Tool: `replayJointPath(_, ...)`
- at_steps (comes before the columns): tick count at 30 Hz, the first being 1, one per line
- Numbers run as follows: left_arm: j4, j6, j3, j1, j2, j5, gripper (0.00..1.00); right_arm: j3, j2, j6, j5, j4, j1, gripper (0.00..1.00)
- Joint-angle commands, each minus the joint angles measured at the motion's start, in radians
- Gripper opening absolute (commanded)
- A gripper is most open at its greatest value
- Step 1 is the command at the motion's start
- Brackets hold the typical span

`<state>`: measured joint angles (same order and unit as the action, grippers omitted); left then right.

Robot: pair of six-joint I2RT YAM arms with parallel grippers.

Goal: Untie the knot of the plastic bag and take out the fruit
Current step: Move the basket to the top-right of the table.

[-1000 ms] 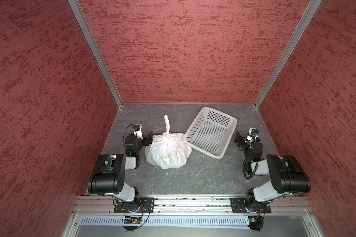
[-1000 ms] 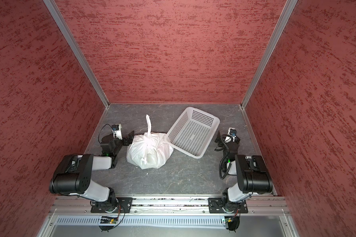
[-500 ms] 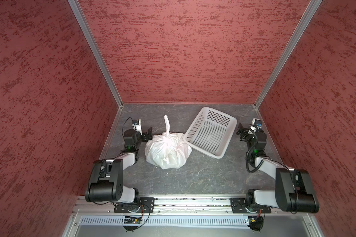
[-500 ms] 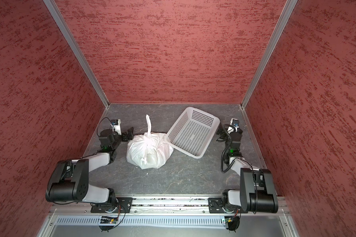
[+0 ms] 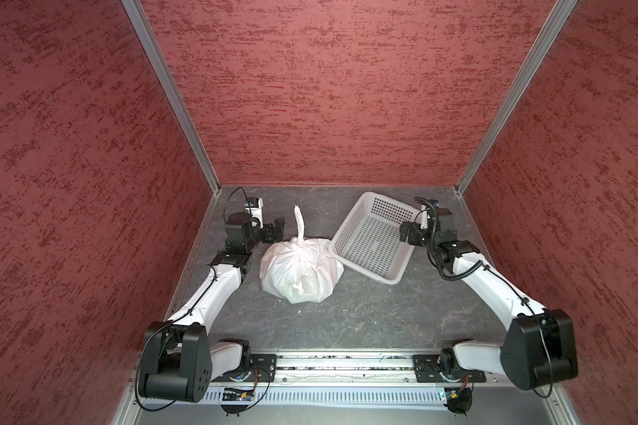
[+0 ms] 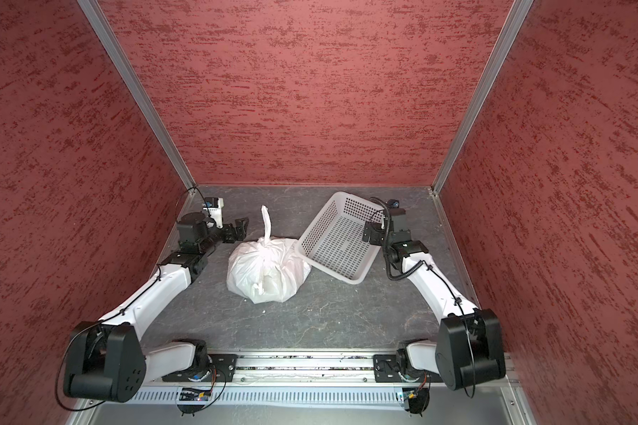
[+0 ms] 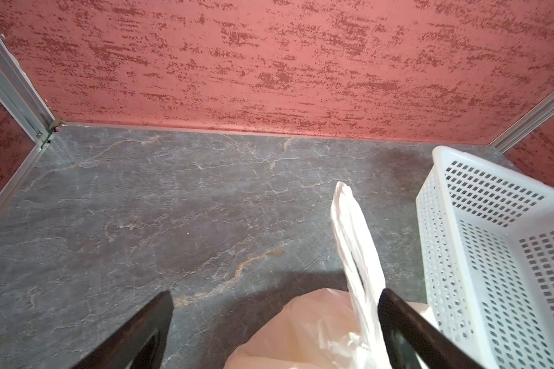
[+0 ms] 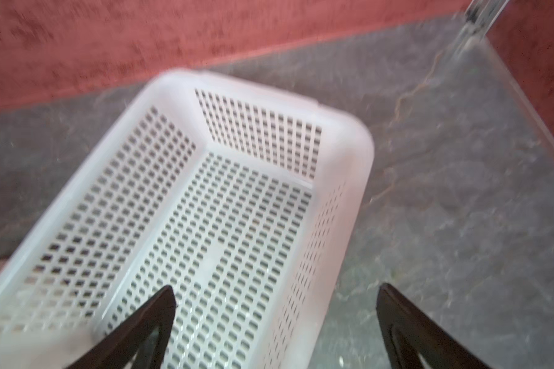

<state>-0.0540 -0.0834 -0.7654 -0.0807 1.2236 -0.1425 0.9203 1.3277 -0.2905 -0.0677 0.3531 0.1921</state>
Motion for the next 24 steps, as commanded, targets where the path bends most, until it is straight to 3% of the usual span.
replayJointPath(1, 0.067, -0.067, -0.031, -0.006, -0.009, 0.019, 1.0, 0.012, 0.035, -0.093, 0.009, 0.216, 0.017, 0.99)
replayJointPath(9, 0.082, -0.102, -0.092, -0.044, 0.031, -0.009, 1.0, 0.037, 0.178, -0.038, -0.144, 0.291, 0.01, 0.98)
replayJointPath(17, 0.13, -0.173, -0.151, -0.086, 0.05, -0.019, 1.0, 0.11, 0.203, -0.006, -0.285, 0.38, -0.101, 0.99)
replayJointPath(20, 0.157, -0.174, -0.171, -0.097, 0.046, -0.027, 1.0, 0.152, 0.183, 0.002, -0.294, 0.398, -0.114, 0.99)
replayJointPath(24, 0.203, -0.174, -0.192, -0.113, 0.042, -0.058, 1.0, 0.236, 0.117, -0.036, -0.186, 0.416, -0.092, 0.98)
